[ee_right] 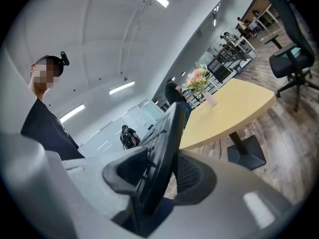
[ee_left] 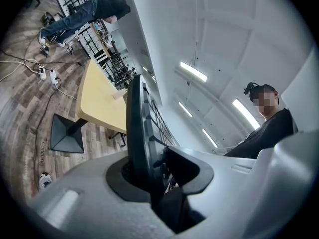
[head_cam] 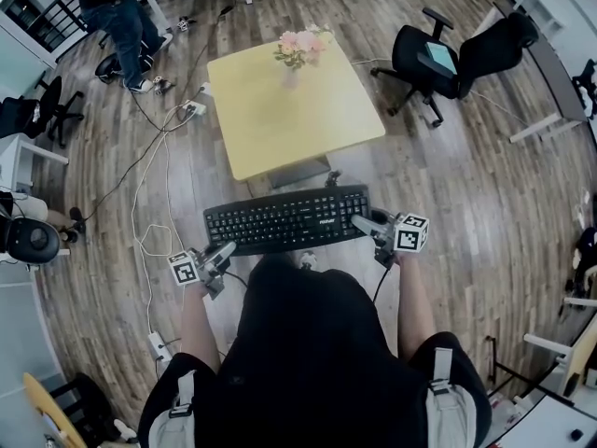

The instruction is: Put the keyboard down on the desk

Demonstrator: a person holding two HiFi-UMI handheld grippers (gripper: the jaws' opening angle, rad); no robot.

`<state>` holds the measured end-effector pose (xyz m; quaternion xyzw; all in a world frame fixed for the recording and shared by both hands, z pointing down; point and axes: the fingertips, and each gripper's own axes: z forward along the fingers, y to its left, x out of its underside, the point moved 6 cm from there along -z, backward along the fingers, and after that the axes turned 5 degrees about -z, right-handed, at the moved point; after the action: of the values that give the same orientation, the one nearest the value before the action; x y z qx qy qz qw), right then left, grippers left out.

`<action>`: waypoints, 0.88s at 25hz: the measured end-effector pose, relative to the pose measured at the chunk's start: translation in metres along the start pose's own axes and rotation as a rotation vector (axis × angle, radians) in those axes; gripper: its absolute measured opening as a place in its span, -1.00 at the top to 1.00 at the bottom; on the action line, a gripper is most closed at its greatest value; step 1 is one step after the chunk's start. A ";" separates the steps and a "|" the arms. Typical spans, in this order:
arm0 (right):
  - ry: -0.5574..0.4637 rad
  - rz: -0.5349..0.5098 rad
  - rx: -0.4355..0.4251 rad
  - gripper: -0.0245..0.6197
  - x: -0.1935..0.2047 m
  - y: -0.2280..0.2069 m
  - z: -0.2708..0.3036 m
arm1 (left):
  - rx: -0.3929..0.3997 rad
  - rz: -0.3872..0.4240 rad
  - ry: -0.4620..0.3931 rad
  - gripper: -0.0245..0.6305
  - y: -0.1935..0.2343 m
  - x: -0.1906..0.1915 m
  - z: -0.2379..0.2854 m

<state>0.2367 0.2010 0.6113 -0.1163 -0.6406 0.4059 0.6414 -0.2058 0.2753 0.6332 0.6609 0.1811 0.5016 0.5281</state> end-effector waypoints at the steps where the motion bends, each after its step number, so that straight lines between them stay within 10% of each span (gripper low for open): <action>1: 0.003 0.001 0.001 0.43 -0.001 0.000 0.000 | 0.000 0.000 -0.001 0.58 0.000 0.000 0.000; 22: -0.001 0.023 0.027 0.43 -0.003 -0.024 0.027 | -0.001 -0.009 0.000 0.58 0.033 -0.026 0.005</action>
<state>0.2212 0.1737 0.6289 -0.1146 -0.6340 0.4219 0.6379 -0.2225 0.2400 0.6505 0.6600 0.1838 0.4992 0.5305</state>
